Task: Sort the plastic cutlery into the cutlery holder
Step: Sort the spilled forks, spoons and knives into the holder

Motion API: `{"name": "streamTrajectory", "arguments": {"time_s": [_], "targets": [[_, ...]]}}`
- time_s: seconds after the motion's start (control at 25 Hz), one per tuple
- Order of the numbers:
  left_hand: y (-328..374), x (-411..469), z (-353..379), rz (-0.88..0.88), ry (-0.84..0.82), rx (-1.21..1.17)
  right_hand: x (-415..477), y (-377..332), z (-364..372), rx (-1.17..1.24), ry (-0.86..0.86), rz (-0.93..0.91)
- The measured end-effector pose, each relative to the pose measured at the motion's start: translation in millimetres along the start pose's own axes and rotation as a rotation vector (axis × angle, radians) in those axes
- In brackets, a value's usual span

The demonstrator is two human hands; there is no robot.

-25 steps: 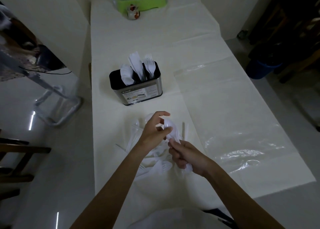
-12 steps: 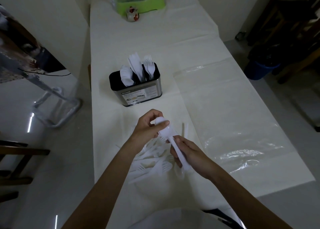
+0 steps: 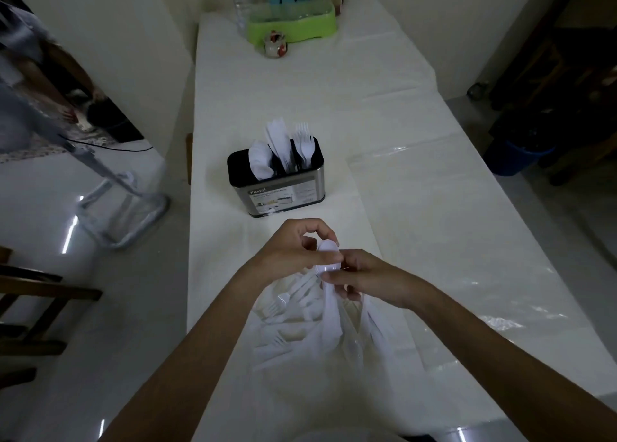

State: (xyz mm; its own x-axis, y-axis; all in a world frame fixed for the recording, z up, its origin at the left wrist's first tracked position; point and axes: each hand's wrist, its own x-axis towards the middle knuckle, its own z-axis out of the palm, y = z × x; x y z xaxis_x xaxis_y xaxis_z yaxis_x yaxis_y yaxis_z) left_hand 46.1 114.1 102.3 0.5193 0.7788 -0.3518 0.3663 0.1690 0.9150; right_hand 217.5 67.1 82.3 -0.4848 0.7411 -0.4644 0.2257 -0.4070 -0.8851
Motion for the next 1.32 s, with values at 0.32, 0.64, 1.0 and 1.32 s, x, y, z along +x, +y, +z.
{"name": "streamTrajectory", "arguments": {"time_s": [0.32,0.64,1.0,1.32], "targets": [[9.9,10.6,-60.1,0.157,0.681,-0.126,44.8,-53.3,-30.0,-0.020,0.187,-0.160],[-57.2,67.2,-106.2,-0.105,0.825,-0.370,130.6,-120.9,-46.7,-0.056,0.380,-0.361],[-74.1,78.8,-97.0,0.021,0.842,-0.322,171.1,-130.2,-48.4,-0.461,0.361,-0.459],[-77.0,80.0,-95.9,0.023,0.838,-0.323,172.5,-130.6,-38.0,-0.602,0.310,-0.490]]}}
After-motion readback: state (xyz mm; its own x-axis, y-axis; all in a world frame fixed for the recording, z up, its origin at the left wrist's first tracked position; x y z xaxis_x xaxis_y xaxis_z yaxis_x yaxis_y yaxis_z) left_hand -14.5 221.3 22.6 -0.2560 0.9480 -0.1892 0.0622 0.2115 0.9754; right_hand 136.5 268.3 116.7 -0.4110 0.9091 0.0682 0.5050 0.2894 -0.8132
